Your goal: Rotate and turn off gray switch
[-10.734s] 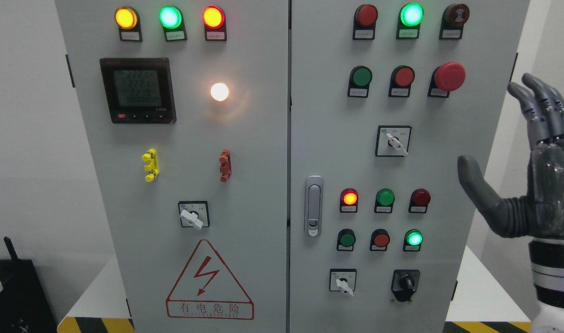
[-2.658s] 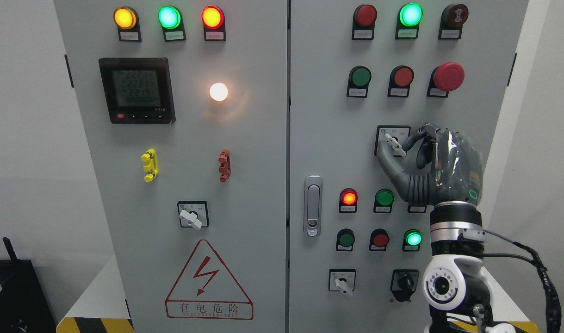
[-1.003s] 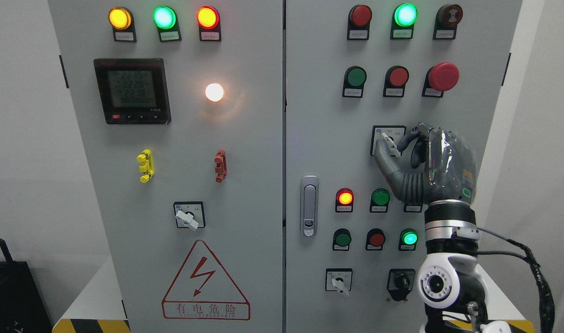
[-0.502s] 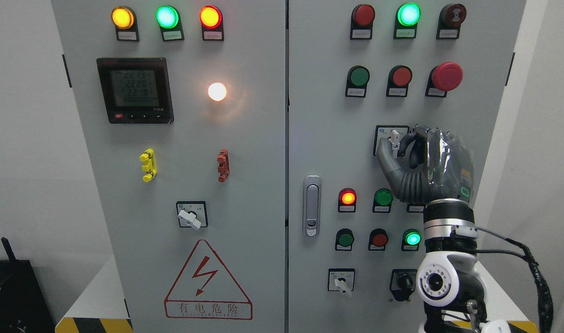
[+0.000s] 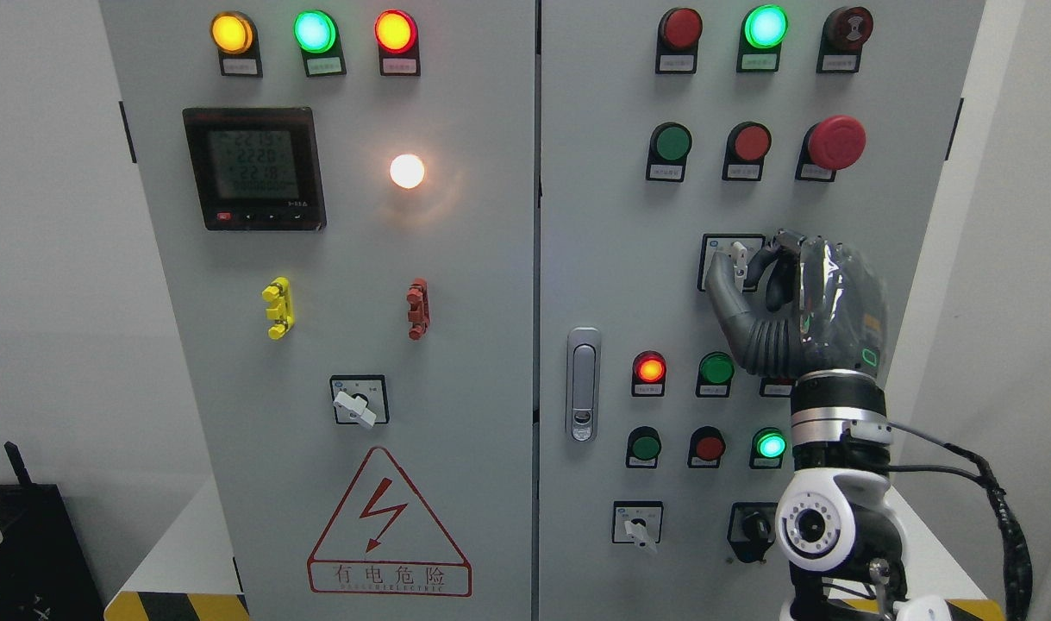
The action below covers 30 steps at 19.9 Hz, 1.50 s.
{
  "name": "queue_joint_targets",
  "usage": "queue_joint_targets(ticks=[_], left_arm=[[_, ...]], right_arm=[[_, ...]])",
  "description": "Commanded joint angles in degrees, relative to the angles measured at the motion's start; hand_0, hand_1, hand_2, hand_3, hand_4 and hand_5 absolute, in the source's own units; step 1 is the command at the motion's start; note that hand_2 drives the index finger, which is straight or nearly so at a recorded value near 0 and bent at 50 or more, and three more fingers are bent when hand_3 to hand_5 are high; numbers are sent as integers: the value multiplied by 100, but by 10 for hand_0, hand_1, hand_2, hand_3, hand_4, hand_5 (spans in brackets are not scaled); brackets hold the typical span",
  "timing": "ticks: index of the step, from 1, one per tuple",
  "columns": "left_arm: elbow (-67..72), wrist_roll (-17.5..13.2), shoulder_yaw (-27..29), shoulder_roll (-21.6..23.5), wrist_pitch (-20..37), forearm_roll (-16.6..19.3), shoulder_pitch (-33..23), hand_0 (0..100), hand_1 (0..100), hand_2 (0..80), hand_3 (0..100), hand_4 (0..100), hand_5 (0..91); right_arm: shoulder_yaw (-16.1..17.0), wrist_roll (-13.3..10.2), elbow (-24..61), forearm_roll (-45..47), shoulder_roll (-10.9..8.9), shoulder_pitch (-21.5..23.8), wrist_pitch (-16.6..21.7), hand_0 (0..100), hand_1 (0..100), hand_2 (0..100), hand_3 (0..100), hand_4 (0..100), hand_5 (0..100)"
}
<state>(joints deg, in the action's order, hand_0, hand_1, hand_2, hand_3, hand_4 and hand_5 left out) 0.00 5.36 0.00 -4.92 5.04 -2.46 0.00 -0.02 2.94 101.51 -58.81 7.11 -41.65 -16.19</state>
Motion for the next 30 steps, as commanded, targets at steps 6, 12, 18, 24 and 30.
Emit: queue_joint_targets(ticks=[6, 12, 18, 24, 30], left_arm=[[0, 0, -9, 0, -3, 0, -193, 120, 389, 0, 0, 0, 0], [0, 0, -9, 0, -3, 0, -193, 120, 389, 0, 0, 0, 0], [9, 0, -9, 0, -3, 0, -193, 120, 389, 0, 0, 0, 0], [9, 0, -9, 0, -3, 0, -193, 120, 389, 0, 0, 0, 0], [0, 0, -9, 0, -3, 0, -193, 120, 389, 0, 0, 0, 0]], right_arm=[[160, -4, -8, 9, 1, -1, 2, 554, 420, 715, 1000, 918, 1000], [151, -4, -8, 9, 1, -1, 2, 521, 409, 718, 1000, 919, 1000], [151, -4, -8, 9, 1, -1, 2, 368, 428, 719, 1000, 920, 1000], [160, -4, 1, 9, 1, -1, 2, 319, 435, 719, 1000, 920, 1000], [160, -13, 1, 9, -8, -10, 11, 295, 434, 717, 1000, 920, 1000]])
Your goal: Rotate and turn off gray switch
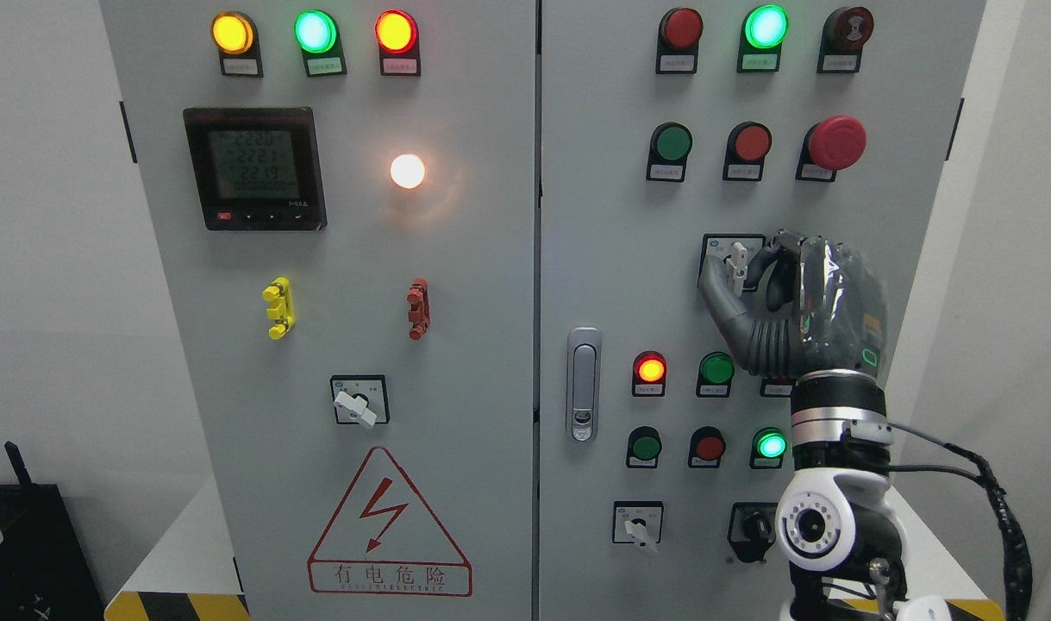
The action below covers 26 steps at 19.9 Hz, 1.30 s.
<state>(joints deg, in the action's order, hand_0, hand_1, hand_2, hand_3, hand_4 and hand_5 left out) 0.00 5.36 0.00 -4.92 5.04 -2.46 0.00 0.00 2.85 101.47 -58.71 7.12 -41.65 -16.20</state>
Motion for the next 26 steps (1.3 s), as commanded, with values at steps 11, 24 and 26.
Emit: queue_joint_targets(ticks=[11, 24, 26], left_arm=[[0, 0, -9, 0, -3, 0, -193, 120, 389, 0, 0, 0, 0], [0, 0, -9, 0, -3, 0, -193, 120, 389, 0, 0, 0, 0], [9, 0, -9, 0, -3, 0, -193, 120, 389, 0, 0, 0, 0]], right_arm=[[193, -12, 22, -8, -87, 17, 20, 283, 420, 711, 1000, 921, 1000], [211, -30, 206, 27, -114, 69, 73, 300, 378, 709, 1000, 922, 1000], [220, -30, 215, 35, -114, 69, 73, 307, 350, 710, 1000, 922, 1000]])
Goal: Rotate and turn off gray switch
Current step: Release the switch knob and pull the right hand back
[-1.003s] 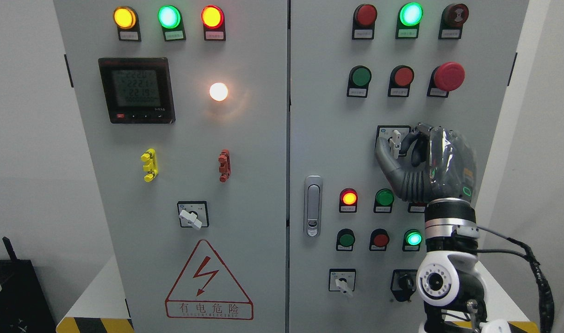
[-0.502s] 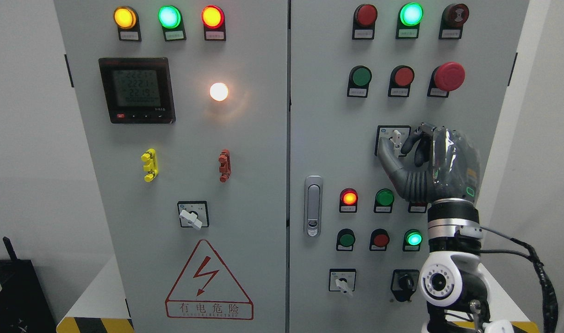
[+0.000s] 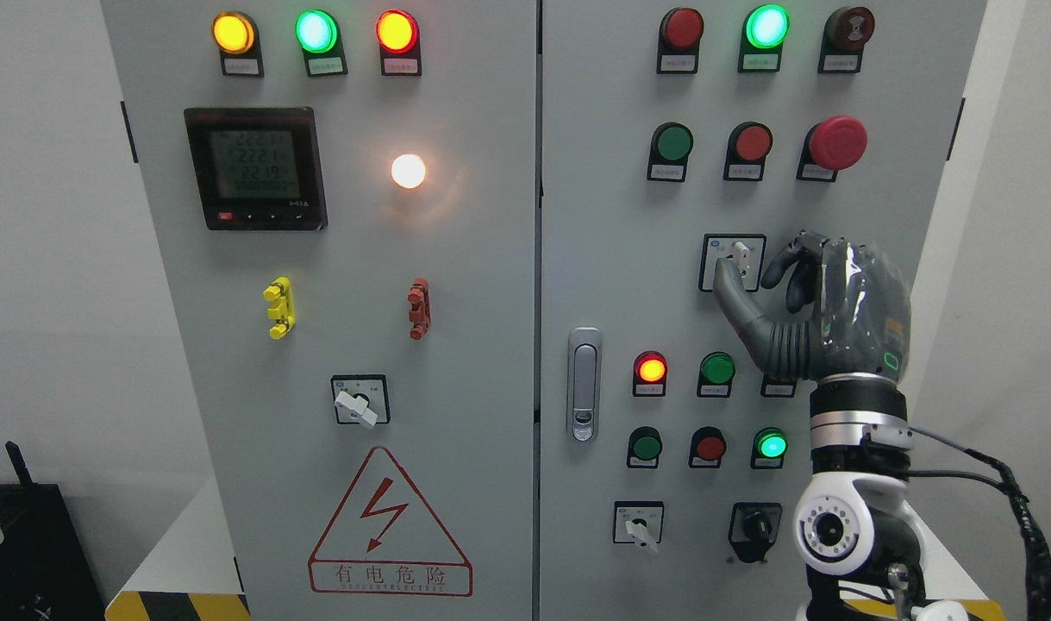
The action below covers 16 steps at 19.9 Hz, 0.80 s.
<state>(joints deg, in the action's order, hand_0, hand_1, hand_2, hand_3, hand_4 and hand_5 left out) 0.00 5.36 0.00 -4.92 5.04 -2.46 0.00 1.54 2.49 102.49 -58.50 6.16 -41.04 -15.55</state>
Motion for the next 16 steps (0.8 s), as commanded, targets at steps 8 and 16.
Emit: queue_joint_targets(ticks=[8, 16], left_arm=[[0, 0, -9, 0, -3, 0, -193, 120, 389, 0, 0, 0, 0], [0, 0, -9, 0, -3, 0, -193, 120, 389, 0, 0, 0, 0]], right_arm=[[48, -3, 508, 32, 0, 130, 122, 277, 315, 715, 1000, 925, 1000], [136, -468, 1229, 41, -35, 868, 1325, 224, 279, 641, 981, 880, 999]])
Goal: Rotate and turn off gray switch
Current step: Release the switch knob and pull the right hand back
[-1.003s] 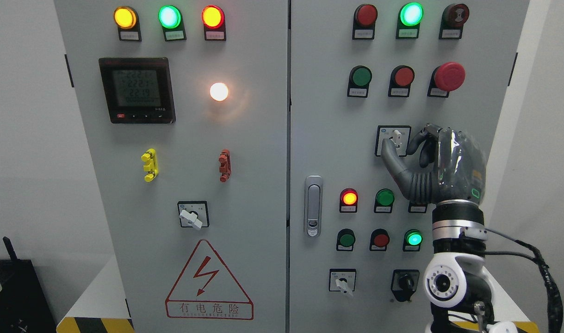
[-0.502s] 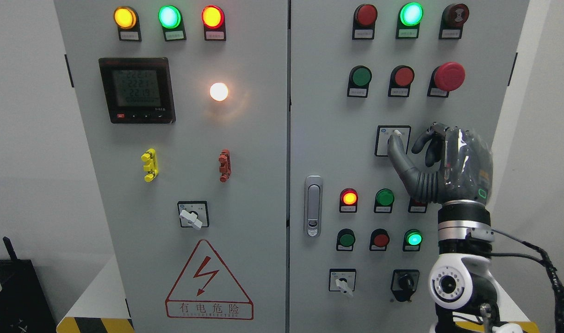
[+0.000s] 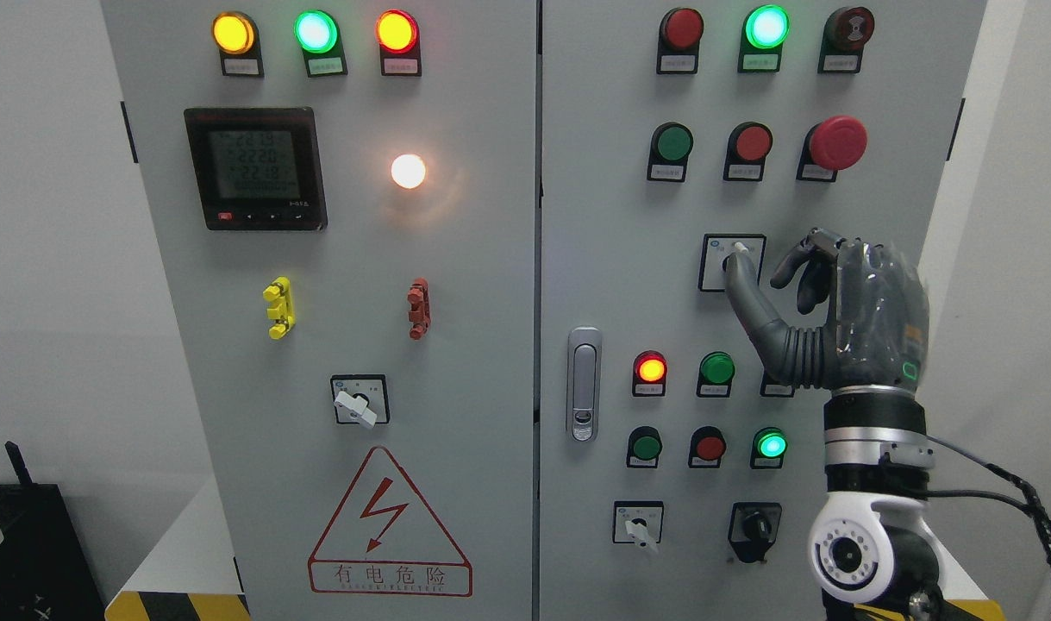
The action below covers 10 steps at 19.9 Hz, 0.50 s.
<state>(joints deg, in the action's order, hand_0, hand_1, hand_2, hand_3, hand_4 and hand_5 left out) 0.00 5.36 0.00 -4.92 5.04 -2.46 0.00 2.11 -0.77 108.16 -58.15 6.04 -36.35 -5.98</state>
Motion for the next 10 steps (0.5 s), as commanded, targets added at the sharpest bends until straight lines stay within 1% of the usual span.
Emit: queue_joint_targets(ticks=[1, 2, 3, 4, 5, 6, 7, 8, 9, 10], left_arm=[[9, 0, -9, 0, -3, 0, -193, 120, 389, 0, 0, 0, 0], [9, 0, -9, 0, -3, 0, -193, 120, 389, 0, 0, 0, 0], [9, 0, -9, 0, -3, 0, -193, 120, 389, 0, 0, 0, 0], [0, 0, -9, 0, -3, 0, -193, 120, 389, 0, 0, 0, 0], [0, 0, -9, 0, -3, 0, -193, 120, 389, 0, 0, 0, 0], [0, 0, -9, 0, -3, 0, -193, 120, 389, 0, 0, 0, 0], [0, 0, -9, 0, -3, 0, -193, 120, 389, 0, 0, 0, 0], [9, 0, -9, 0, -3, 0, -193, 120, 389, 0, 0, 0, 0], [9, 0, -9, 0, -3, 0, -193, 120, 389, 0, 0, 0, 0], [9, 0, -9, 0, -3, 0, -193, 120, 389, 0, 0, 0, 0]], right_arm=[[97, -178, 715, 5, -24, 470, 527, 219, 261, 567, 949, 852, 980], [114, -187, 750, 5, -24, 540, 676, 220, 250, 505, 915, 822, 914], [140, -187, 803, 5, -41, 628, 825, 220, 248, 478, 908, 805, 881], [167, -187, 847, 5, -85, 750, 957, 219, 248, 444, 882, 763, 799], [176, -187, 891, 5, -155, 865, 1072, 218, 251, 428, 840, 701, 695], [176, -187, 944, 5, -208, 970, 1177, 216, 252, 414, 759, 605, 563], [211, -187, 970, 5, -260, 1050, 1248, 216, 255, 389, 636, 468, 391], [237, -187, 988, 5, -339, 1120, 1327, 216, 258, 361, 492, 322, 214], [263, -187, 997, 5, -436, 1173, 1415, 217, 259, 323, 363, 200, 93], [290, -187, 997, 14, -506, 1226, 1451, 220, 259, 274, 262, 95, 0]])
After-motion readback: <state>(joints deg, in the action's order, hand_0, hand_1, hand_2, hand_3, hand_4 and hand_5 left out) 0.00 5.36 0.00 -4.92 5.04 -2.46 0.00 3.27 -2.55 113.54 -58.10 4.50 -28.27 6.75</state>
